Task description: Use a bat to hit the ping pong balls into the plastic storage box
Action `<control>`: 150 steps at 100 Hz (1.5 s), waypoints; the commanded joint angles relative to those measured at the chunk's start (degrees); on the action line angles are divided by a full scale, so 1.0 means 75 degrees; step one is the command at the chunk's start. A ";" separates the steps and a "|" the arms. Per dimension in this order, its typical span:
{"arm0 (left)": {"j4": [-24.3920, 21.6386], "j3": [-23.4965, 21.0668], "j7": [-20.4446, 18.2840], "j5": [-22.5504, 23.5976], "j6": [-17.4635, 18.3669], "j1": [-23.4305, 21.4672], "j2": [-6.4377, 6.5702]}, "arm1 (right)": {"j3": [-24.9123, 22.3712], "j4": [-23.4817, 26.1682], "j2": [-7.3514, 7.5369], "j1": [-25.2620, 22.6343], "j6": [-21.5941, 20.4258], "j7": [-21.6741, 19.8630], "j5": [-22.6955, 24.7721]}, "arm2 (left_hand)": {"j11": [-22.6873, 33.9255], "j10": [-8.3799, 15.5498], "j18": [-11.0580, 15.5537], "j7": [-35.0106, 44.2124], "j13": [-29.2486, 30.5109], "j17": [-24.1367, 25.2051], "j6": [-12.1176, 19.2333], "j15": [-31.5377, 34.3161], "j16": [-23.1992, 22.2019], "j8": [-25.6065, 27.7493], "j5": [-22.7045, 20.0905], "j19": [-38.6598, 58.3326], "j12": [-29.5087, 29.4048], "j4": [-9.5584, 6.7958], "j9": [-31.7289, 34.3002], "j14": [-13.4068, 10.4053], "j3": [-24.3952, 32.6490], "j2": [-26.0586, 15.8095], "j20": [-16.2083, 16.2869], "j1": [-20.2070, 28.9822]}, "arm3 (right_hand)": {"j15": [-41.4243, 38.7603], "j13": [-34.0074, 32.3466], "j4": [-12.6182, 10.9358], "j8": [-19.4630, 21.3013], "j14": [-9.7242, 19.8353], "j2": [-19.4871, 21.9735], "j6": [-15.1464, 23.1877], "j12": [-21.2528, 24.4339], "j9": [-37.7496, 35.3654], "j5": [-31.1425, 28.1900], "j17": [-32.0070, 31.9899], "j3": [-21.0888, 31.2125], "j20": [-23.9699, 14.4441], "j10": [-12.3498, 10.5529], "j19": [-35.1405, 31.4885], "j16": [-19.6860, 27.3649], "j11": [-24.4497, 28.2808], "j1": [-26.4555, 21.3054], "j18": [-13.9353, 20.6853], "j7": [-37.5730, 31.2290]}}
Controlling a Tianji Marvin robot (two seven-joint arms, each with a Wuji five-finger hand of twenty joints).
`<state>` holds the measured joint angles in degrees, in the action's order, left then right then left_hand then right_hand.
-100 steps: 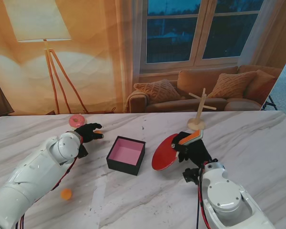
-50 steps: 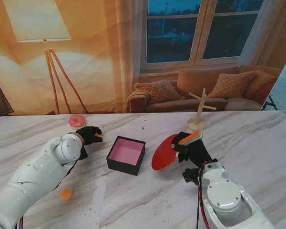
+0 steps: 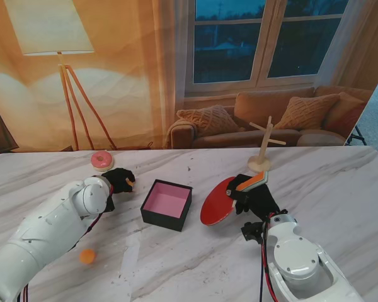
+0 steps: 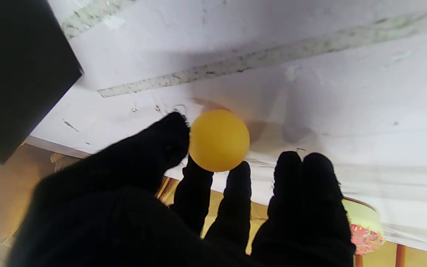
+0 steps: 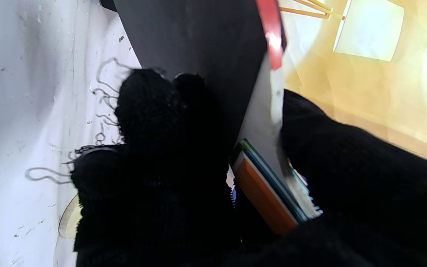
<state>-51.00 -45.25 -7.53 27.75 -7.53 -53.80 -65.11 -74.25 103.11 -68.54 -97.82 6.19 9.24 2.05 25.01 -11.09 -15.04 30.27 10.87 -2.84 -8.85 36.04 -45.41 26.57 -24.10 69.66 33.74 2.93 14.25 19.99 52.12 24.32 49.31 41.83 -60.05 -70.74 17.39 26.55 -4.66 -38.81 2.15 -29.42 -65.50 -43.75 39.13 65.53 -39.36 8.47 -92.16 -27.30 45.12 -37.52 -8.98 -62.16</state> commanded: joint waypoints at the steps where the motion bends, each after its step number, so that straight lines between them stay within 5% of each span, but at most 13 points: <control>1: 0.0019 0.0042 -0.0130 0.0023 0.0013 0.0047 -0.0014 | 0.0002 0.0052 -0.0020 -0.0023 0.0052 -0.0100 -0.0024 | 0.0182 -0.0085 0.0105 0.0186 0.0252 -0.0317 0.0115 0.0349 -0.0272 0.0096 0.0073 0.0440 0.0209 0.0076 -0.0380 0.0102 0.0401 0.0301 0.0003 0.0267 | 0.0013 0.0111 -0.0134 0.0081 0.0381 0.0257 -0.0012 -0.0146 -0.0076 -0.0340 -0.0071 0.0230 -0.0017 -0.0199 -0.0057 -0.0055 0.0236 -0.0355 0.0404 -0.0253; 31: 0.0196 0.0307 0.0023 0.0180 0.0091 0.0171 -0.0039 | 0.0004 0.0052 -0.0021 -0.0019 0.0074 -0.0109 -0.0050 | 0.0921 -0.0283 0.0821 0.1279 0.1271 -0.2377 -0.0040 0.2124 -0.1244 0.0419 -0.0376 0.1625 0.0638 0.0077 0.0082 0.0125 0.1152 0.0488 0.0262 0.1098 | 0.0007 0.0125 -0.0135 0.0087 0.0376 0.0262 -0.0007 -0.0156 -0.0082 -0.0337 -0.0079 0.0224 -0.0016 -0.0217 -0.0056 -0.0058 0.0248 -0.0358 0.0410 -0.0254; 49: 0.0279 0.0405 0.0172 0.0314 0.0126 0.0204 -0.0048 | 0.0008 0.0050 -0.0023 -0.0014 0.0082 -0.0107 -0.0058 | 0.1298 -0.0394 0.1012 0.2115 0.2176 -0.3022 -0.0157 0.2353 -0.1830 0.0683 -0.0837 0.2099 0.0791 0.0700 0.0667 0.0274 0.1224 0.1132 -0.0340 0.1584 | -0.0007 0.0134 -0.0135 0.0095 0.0382 0.0265 0.0012 -0.0167 -0.0074 -0.0329 -0.0096 0.0217 -0.0019 -0.0219 -0.0058 -0.0065 0.0256 -0.0355 0.0412 -0.0255; 70: 0.0503 0.0534 0.0506 0.0416 0.0173 0.0286 -0.0115 | 0.0020 0.0048 -0.0028 -0.0009 0.0108 -0.0098 -0.0073 | 0.1799 -0.0607 0.1183 0.3781 0.3354 -0.4021 0.0047 0.2132 -0.1627 0.0419 -0.1532 0.2637 0.0989 0.1047 0.1674 0.0437 0.1210 0.1588 -0.1252 0.2151 | -0.0017 0.0142 -0.0136 0.0099 0.0393 0.0272 0.0007 -0.0173 -0.0062 -0.0327 -0.0100 0.0211 -0.0019 -0.0216 -0.0056 -0.0070 0.0258 -0.0358 0.0424 -0.0254; 74: 0.0532 0.0555 0.0541 0.0425 0.0180 0.0299 -0.0123 | 0.0023 0.0050 -0.0030 -0.0009 0.0118 -0.0095 -0.0078 | 0.1774 -0.0661 0.1183 0.4087 0.3541 -0.4194 0.0084 0.2063 -0.1605 0.0298 -0.1653 0.2696 0.1574 0.1031 0.1955 0.0476 0.1165 0.1613 -0.1471 0.2248 | -0.0017 0.0142 -0.0136 0.0101 0.0393 0.0268 0.0014 -0.0177 -0.0067 -0.0330 -0.0102 0.0209 -0.0019 -0.0209 -0.0056 -0.0070 0.0263 -0.0358 0.0426 -0.0256; 100: 0.0320 0.0345 0.0652 0.0452 0.0084 0.0132 -0.0120 | 0.0022 0.0047 -0.0042 0.0013 0.0156 -0.0057 -0.0089 | 0.1634 -0.0722 0.1012 0.4792 0.3798 -0.4357 0.0185 0.2098 -0.1503 0.0349 -0.1916 0.2702 0.2376 0.1013 0.2704 0.0629 0.1190 0.1632 -0.1642 0.2342 | -0.0017 0.0142 -0.0141 0.0105 0.0401 0.0266 0.0024 -0.0180 -0.0068 -0.0338 -0.0096 0.0210 -0.0021 -0.0207 -0.0064 -0.0069 0.0266 -0.0374 0.0425 -0.0258; 150: -0.1846 -0.1072 0.0062 0.1327 -0.0344 -0.0940 0.0290 | 0.0043 -0.0053 -0.0050 0.0197 0.0235 -0.0116 -0.0193 | 0.1624 -0.0785 0.1055 0.4851 0.3872 -0.4382 0.0131 0.2282 -0.1613 0.0492 -0.1942 0.2993 0.2602 0.1051 0.2866 0.0724 0.1363 0.1790 -0.1552 0.2408 | 0.0027 0.0196 -0.0150 0.0128 0.0442 0.0284 0.0235 -0.0197 -0.0055 -0.0367 -0.0119 0.0193 0.0004 -0.0323 -0.0010 -0.0055 0.0230 -0.0413 0.0472 -0.0255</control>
<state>-63.44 -52.83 -6.23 37.39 -9.93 -60.30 -63.33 -74.02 102.84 -68.76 -96.70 7.76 9.29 0.81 36.10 -16.13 -14.31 61.28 37.20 -34.78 -5.97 49.34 -56.26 28.18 -34.36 88.87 51.10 11.31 31.70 20.34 58.51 38.52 37.48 54.66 -60.05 -70.52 17.40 26.59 -4.66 -38.61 3.05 -29.58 -65.18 -43.75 38.85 65.53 -39.36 8.42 -92.16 -27.30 45.38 -37.52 -8.82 -62.16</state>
